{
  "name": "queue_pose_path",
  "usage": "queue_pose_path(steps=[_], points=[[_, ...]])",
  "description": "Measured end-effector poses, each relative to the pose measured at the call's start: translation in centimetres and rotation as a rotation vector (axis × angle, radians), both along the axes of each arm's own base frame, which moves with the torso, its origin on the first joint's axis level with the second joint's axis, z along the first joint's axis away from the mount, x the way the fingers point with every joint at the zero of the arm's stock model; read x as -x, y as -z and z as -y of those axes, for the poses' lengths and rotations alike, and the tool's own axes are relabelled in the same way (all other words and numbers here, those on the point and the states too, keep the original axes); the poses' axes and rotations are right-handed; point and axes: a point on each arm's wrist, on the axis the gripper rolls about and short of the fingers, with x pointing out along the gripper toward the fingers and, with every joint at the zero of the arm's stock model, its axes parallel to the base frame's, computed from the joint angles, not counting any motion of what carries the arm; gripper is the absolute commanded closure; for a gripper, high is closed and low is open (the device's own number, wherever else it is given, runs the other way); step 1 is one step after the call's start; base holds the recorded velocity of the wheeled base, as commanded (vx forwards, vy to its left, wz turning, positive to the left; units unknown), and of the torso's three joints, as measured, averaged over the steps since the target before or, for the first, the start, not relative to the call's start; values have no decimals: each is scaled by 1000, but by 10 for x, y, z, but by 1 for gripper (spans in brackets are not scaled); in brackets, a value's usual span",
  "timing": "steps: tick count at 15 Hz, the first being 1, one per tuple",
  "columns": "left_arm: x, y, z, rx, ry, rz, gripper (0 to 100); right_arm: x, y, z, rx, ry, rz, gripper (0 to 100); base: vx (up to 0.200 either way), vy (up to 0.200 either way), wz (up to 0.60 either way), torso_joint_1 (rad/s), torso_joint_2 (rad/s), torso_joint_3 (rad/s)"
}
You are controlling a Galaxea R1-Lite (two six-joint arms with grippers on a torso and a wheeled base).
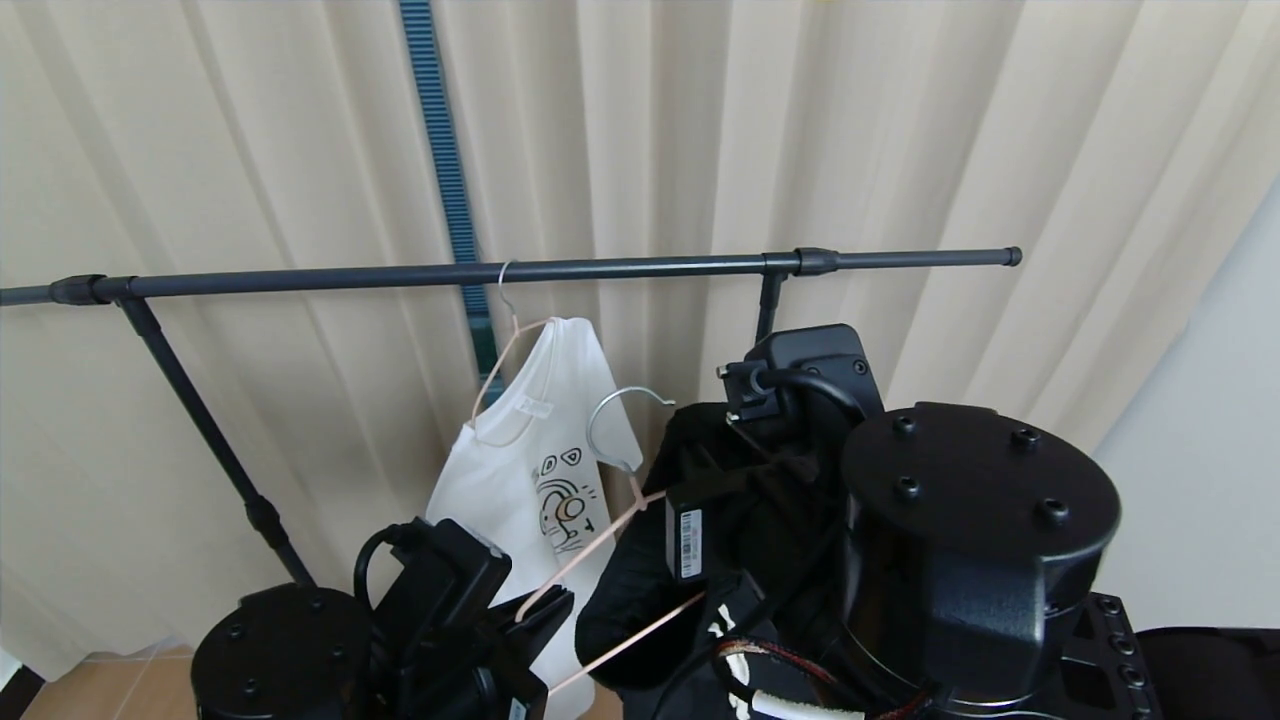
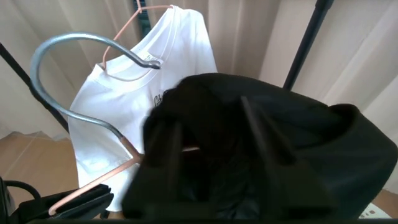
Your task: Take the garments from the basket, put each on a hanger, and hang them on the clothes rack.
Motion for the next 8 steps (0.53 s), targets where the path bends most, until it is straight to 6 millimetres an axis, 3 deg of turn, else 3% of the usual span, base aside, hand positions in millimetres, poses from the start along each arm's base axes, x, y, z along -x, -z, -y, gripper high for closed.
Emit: queue_pose_path(steps=[8], points=[[1,-2,0,22,7,19,100,-8,0,8,7,28,-1,0,0,0,0,0,0,0]])
